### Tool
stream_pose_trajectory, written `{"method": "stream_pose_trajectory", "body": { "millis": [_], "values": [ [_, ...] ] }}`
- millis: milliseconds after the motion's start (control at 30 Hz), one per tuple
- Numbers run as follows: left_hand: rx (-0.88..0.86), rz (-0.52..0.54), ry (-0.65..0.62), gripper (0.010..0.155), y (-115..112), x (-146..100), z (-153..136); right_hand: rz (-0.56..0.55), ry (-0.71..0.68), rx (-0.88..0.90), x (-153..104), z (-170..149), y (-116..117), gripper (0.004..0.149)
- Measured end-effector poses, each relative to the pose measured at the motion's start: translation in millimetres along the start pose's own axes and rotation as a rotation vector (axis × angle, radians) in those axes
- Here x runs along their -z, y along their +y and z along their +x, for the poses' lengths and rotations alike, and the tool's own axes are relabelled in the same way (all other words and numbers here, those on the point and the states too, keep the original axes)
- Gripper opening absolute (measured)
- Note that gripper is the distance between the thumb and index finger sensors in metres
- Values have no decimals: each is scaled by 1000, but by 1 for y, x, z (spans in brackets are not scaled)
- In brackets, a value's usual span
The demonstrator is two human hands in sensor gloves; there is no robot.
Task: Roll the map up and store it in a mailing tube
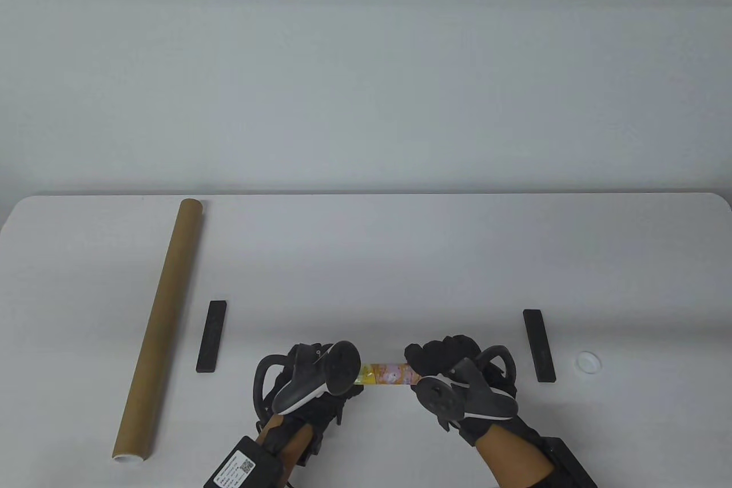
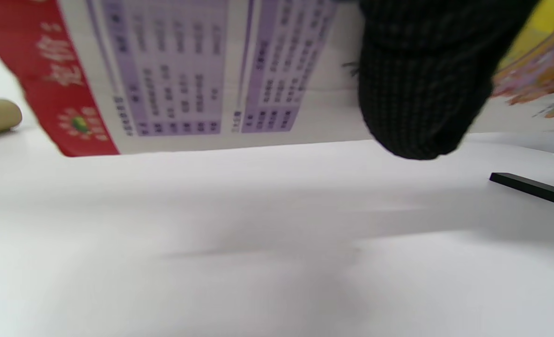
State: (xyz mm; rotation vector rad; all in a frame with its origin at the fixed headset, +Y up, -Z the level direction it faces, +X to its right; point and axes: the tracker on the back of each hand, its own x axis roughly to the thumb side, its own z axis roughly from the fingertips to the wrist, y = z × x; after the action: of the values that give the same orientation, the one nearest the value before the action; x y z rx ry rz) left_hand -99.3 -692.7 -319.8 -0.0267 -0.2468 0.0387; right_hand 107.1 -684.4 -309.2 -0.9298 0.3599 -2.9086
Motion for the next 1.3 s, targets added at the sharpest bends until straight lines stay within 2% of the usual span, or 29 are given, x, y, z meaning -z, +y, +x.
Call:
{"method": "stream_pose_trajectory", "body": {
  "millis": [267, 433, 633, 933, 1067, 1200, 1300],
  "values": [
    [142, 181, -9, 53, 6, -8, 8, 55, 37, 163, 2, -9, 3, 57],
    [202, 259, -4, 51, 9, -11, 12, 67, 50, 227, 2, -13, 4, 57],
    [164, 183, -7, 44, 9, -8, 11, 39, 34, 156, 0, -10, 5, 59],
    [-14, -62, 28, 44, 3, 2, -1, -31, 0, -26, -1, 2, 0, 62],
    [-15, -71, 19, 45, 2, 2, -1, -8, 0, -17, 0, 1, 0, 59],
    [37, -11, 18, 50, 3, -1, 3, 10, 7, 7, 1, -1, 1, 57],
    [101, 76, 14, 53, 6, -6, 8, 36, 25, 83, 2, -6, 3, 56]
  ]
}}
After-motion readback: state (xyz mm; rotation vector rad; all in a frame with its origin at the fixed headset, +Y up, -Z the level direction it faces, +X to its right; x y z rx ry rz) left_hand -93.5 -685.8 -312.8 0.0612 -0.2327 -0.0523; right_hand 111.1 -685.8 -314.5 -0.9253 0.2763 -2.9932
